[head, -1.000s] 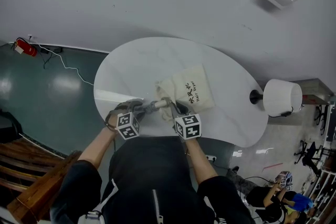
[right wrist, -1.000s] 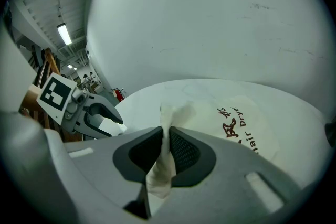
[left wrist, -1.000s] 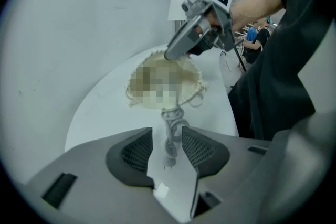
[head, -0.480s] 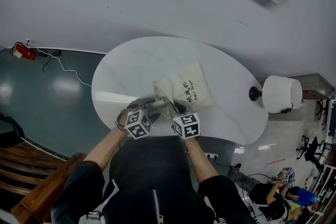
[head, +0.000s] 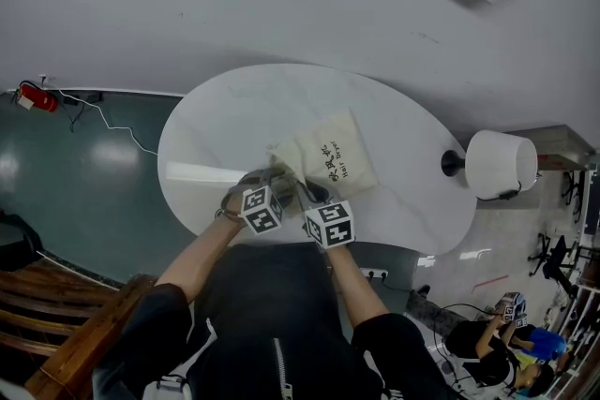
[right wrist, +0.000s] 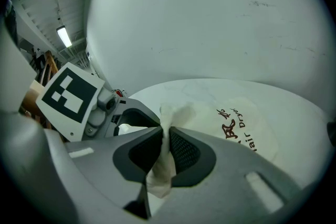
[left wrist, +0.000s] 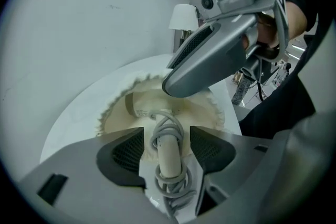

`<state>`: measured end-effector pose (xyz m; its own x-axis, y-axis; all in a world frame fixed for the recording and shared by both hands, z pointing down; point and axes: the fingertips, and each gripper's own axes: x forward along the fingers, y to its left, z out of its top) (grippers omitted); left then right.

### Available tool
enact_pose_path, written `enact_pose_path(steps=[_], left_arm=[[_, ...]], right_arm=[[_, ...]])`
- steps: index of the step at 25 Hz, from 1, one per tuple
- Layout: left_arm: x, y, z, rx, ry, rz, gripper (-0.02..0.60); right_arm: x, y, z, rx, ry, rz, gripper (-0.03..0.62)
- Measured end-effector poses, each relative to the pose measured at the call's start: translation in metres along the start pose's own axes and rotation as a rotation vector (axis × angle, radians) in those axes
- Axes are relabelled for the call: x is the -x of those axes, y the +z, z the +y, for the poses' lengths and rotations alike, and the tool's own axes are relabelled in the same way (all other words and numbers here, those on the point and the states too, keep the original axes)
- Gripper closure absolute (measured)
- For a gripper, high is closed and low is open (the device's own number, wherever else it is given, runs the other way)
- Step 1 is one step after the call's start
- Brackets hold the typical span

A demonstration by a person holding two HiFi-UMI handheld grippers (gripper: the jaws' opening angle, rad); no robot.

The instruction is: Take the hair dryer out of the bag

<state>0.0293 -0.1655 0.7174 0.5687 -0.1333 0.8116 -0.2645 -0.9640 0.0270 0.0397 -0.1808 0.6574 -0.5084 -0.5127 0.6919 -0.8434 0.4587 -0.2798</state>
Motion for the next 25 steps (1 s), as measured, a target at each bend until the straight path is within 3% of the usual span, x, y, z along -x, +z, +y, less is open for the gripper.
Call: enact_pose_path(steps=[17,25], left_arm=[[-0.054,-0.011,-0.005,-0.062,-0.07,0.103,0.316],[-0.055,-0.014,-0.003,-0.049,-0.066,0.059,0.318]], right_arm=[[0.005,0.002,-0.004,-0.023,0.007,-0.012,0.556],[0.005,-0.003,-0.004,-0.033,0.008,-0.005,0.556]])
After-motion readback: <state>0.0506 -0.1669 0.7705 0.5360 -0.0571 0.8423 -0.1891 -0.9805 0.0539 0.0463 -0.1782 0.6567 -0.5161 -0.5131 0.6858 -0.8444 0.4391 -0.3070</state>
